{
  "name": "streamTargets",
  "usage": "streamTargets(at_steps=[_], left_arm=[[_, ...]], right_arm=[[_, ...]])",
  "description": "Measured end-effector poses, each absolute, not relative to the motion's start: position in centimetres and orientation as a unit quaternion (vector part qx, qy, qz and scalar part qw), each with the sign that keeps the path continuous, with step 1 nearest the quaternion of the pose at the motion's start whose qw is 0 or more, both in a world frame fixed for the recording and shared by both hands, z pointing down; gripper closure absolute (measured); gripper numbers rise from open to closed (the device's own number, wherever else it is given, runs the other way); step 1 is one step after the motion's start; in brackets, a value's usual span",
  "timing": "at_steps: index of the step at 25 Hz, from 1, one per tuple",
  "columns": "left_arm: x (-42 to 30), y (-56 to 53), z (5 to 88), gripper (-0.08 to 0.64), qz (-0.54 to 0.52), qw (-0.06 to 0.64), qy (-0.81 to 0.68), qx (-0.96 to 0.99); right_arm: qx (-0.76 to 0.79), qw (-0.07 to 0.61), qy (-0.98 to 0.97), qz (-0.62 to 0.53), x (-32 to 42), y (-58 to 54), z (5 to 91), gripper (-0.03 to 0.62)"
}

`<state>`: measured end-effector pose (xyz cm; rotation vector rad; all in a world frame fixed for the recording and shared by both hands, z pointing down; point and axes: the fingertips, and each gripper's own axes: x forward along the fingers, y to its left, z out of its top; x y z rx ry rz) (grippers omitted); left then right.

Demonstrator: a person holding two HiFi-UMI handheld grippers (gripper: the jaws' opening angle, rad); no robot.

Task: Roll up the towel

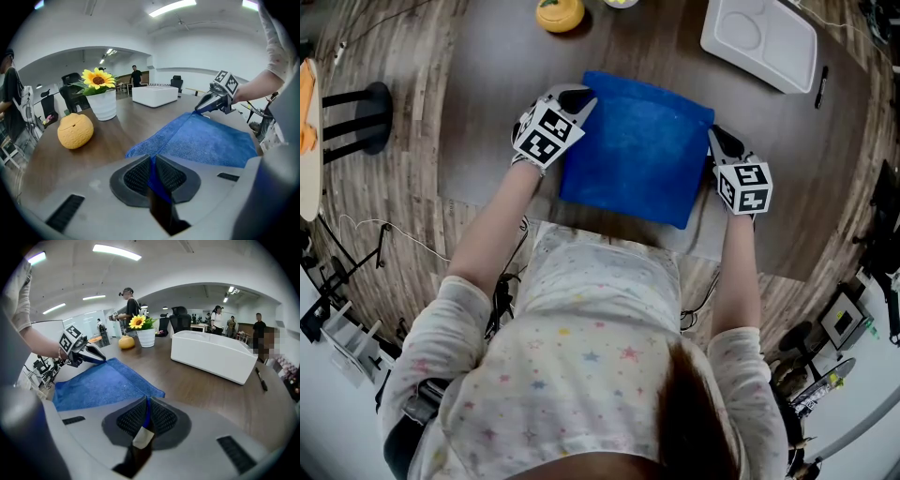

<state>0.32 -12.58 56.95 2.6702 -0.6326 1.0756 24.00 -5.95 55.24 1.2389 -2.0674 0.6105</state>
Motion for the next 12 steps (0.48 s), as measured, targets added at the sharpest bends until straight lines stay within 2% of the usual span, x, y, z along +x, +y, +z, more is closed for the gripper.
streamTargets(at_steps=[4,12], left_arm=[[0.0,-12.2,55.6,0.539,0.353,0.093,-0.217,0.905],[-1.7,-13.0,50.3,0.541,0.314,0.055,-0.250,0.914]], right_arm=[[0.469,0.314,-0.796,0.220,24.1,-5.3,53.5,0.571],[0.468,0.285,-0.815,0.189,23.6,-5.9,48.9,0.571]])
